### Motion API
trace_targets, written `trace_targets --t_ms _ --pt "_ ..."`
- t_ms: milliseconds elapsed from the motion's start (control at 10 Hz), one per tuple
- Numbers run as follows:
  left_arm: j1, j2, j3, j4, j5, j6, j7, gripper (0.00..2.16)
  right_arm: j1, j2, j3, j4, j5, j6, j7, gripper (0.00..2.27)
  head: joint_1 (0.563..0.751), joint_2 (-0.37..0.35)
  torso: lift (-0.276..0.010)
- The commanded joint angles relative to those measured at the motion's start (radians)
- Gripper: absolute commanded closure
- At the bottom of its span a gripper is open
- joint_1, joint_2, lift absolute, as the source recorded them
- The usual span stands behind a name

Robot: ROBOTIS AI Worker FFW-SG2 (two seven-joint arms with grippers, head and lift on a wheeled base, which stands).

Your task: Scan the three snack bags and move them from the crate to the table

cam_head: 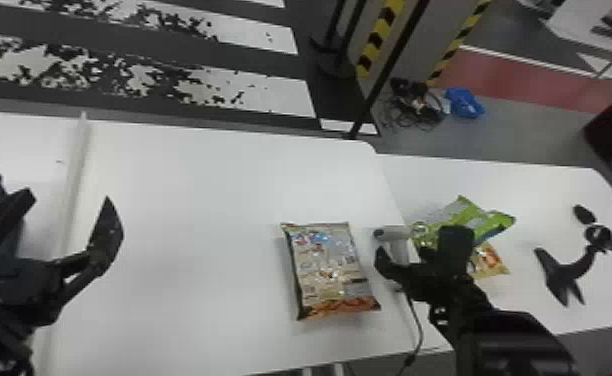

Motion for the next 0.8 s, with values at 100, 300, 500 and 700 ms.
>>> trace_targets --t_ms 100,300,500,700 --pt "-0.002 0.0 -0.006 0.006 -0.01 0.023 -0.008 0.03 -0.078 -0.021 0.01 0.143 0.004 -0.058 0.0 0.12 0.695 -0.35 -0.062" --pt "-0.002 0.005 -0.008 -0.001 -0.013 0.035 -0.022 0.03 -0.139 -0.053 0.009 0.233 0.011 -0.049 0.033 0.8 0.695 -0.35 -0.062" --pt "0.008 0.011 -0.008 -0.012 -0.021 0.057 -0.028 0.03 -0.193 -0.06 -0.005 0.313 -0.001 -0.024 0.068 2.24 0.695 -0.35 -0.062" --pt "0.008 0.009 -0.008 -0.014 -0.027 0.063 -0.028 0.03 -0.184 -0.058 -0.022 0.316 -0.021 -0.064 0.068 2.24 0.695 -0.35 -0.062"
